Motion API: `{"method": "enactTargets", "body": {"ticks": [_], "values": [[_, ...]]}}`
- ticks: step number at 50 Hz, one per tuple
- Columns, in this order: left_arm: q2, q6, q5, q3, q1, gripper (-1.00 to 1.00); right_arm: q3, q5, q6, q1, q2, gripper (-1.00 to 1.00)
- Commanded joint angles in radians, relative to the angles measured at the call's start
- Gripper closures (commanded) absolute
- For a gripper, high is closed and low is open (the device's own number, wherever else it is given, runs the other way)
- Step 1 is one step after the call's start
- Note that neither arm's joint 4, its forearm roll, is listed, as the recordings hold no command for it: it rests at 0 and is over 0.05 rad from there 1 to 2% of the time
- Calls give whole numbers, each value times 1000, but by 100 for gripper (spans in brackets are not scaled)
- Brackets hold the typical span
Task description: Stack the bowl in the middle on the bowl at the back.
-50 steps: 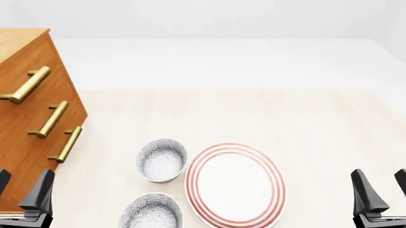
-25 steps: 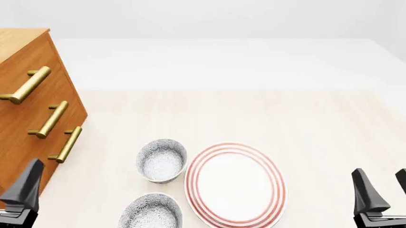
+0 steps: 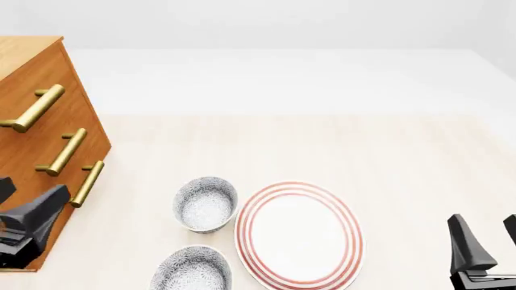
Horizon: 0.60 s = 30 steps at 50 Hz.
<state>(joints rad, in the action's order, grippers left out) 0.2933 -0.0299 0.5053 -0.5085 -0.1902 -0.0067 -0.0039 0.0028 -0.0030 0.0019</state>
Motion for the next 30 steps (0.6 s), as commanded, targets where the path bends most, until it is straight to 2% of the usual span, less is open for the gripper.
{"method": "enactTargets", "body": {"ticks": [1, 3, 4, 6, 10, 13, 16, 17, 19, 26, 30], "values": [[147, -138, 148, -41, -45, -100, 0, 0, 0, 1, -1, -100], [163, -137, 156, -37, -51, -100, 0, 0, 0, 1, -1, -100], [144, -187, 179, -49, -63, -100, 0, 0, 0, 1, -1, -100], [153, -187, 188, -53, -70, -100, 0, -1, 0, 1, -1, -100], [155, -287, 214, -37, -110, -100, 0, -1, -1, 2, -1, -100], [144, -289, 221, -41, -113, -100, 0, -1, -1, 1, -1, -100], [123, -355, 232, -23, -154, -100, 1, -1, -2, 1, -1, -100], [118, -342, 235, -24, -155, -100, 1, -1, -2, 1, -1, -100], [113, -376, 240, 6, -182, -100, 1, -1, -3, 1, -1, -100], [58, -406, 263, 41, -242, -100, 1, -1, -2, 0, -1, -100], [52, -409, 254, 66, -246, -100, 1, -1, -2, 1, -1, -100]]}}
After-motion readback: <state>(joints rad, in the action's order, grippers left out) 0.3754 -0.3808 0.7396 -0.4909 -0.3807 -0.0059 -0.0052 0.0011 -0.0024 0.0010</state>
